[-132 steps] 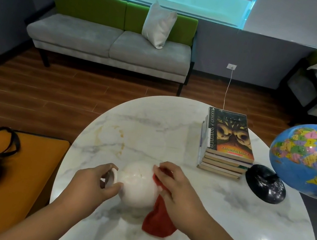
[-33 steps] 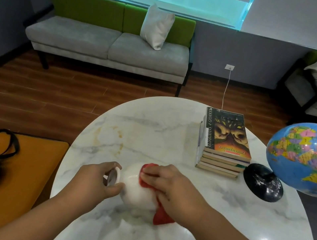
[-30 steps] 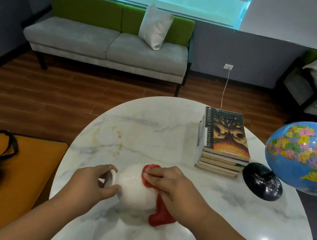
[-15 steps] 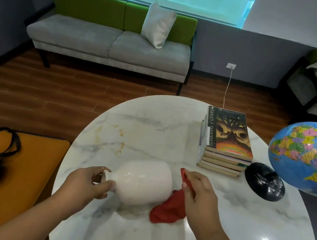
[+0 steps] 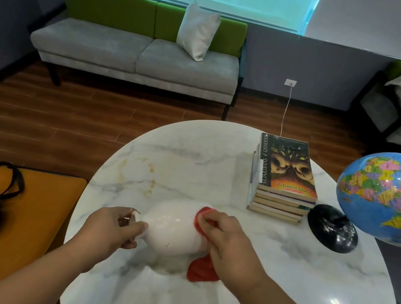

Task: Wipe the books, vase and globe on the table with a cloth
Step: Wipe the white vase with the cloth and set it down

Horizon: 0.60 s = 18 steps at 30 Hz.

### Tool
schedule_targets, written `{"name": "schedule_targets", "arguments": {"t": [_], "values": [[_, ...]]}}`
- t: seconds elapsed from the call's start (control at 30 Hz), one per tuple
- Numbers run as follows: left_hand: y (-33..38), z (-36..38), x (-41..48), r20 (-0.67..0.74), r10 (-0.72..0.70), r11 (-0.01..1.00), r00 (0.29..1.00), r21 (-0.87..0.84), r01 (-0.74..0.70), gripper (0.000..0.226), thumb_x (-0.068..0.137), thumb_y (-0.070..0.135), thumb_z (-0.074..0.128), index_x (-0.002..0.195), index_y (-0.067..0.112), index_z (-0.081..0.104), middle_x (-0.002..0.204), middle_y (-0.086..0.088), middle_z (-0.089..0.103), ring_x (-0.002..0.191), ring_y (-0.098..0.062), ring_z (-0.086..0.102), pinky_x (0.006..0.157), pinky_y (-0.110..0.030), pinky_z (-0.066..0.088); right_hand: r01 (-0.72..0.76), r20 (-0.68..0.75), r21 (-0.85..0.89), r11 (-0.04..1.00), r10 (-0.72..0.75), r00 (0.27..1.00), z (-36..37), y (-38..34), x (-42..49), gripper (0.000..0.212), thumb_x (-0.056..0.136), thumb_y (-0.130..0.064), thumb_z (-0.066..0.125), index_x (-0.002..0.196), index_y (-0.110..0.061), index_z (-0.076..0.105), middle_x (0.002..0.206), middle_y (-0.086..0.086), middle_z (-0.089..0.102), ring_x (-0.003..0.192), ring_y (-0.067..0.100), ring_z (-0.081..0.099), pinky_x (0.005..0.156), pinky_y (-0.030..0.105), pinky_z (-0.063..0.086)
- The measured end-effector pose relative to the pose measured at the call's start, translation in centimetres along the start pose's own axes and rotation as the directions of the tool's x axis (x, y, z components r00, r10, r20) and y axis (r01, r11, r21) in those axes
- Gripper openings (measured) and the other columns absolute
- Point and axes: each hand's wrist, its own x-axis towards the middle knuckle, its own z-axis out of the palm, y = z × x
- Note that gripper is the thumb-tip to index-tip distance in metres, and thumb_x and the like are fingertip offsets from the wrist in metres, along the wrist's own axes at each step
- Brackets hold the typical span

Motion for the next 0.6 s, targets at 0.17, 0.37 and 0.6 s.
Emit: {"name": "schedule_targets", "arguments": {"t": [0.17, 0.37, 0.6], "values": [[-0.1, -0.3, 0.0, 0.023, -0.014, 1.0, 1.0, -0.027, 0.015, 0.043, 0.084, 0.021, 0.071, 0.124, 0.008, 0.062, 0.1, -0.007, 0.07, 0.07, -0.022, 0.073, 0.079, -0.036, 0.06, 0.268, -0.048, -0.137, 0.954, -0.276, 0.96, -1.0, 1.0, 0.1, 0.044, 0.086, -0.022, 0.054, 0.129, -0.029, 0.057, 0.127, -0.004, 0.057, 0.108, 0.021, 0.057, 0.097, 0.028, 0.046], [0.6, 0.0, 0.0, -0.009, 0.004, 1.0, 1.0, -0.011, -0.004, 0.029, 0.084, 0.021, 0.071, 0.111, 0.013, 0.066, 0.094, -0.005, 0.07, 0.068, -0.021, 0.072, 0.073, -0.032, 0.061, 0.311, -0.136, -0.198, 0.93, -0.34, 0.93, -0.7, 2.1, -0.3, 0.045, 0.084, -0.023, 0.053, 0.129, -0.027, 0.053, 0.126, -0.008, 0.049, 0.104, 0.017, 0.054, 0.089, 0.028, 0.052], [0.4, 0.0, -0.2, 0.008, -0.013, 0.999, 1.0, -0.036, 0.013, 0.036, 0.084, 0.018, 0.072, 0.118, 0.009, 0.064, 0.096, -0.007, 0.069, 0.075, -0.025, 0.072, 0.068, -0.029, 0.06, 0.336, -0.102, -0.236, 0.912, -0.367, 0.925, -0.8, 3.7, -0.5, 0.042, 0.088, -0.026, 0.047, 0.129, -0.028, 0.056, 0.125, -0.004, 0.057, 0.107, 0.014, 0.048, 0.091, 0.026, 0.05]]}}
